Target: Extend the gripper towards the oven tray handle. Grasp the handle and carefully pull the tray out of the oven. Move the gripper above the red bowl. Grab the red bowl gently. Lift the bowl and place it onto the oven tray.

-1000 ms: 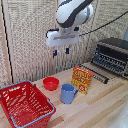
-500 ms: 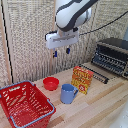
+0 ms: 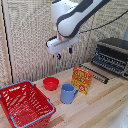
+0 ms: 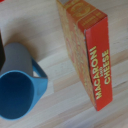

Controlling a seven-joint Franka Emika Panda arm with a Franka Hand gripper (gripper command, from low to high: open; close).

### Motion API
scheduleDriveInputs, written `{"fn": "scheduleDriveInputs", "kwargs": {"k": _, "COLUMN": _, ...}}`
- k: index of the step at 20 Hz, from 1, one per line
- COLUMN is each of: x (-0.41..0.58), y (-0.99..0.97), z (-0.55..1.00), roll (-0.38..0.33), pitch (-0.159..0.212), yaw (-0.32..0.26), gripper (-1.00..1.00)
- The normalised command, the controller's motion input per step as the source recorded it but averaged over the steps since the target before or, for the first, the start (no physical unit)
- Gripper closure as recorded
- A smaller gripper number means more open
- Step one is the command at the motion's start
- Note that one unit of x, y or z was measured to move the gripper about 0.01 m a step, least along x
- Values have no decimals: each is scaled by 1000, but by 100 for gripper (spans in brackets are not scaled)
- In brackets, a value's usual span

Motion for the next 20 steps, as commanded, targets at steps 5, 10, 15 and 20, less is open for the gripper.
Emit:
{"fn": "scheduleDriveInputs", "kwargs": {"k": 5, "x": -25, "y": -328, "z": 0, "roll": -312, "pitch": -85, "yaw": 134, "gripper": -100}}
{"fn": "scheduleDriveInputs", "kwargs": {"k": 10, "x": -40, "y": -460, "z": 7, "roll": -289, "pitch": -92, "yaw": 104, "gripper": -100}}
{"fn": "scheduleDriveInputs", "kwargs": {"k": 15, "x": -40, "y": -536, "z": 8, "roll": -289, "pitch": -63, "yaw": 79, "gripper": -100}}
{"fn": "scheduleDriveInputs", "kwargs": {"k": 20, "x": 0, "y": -582, "z": -1, "roll": -286, "pitch": -13, "yaw": 69, "gripper": -100}}
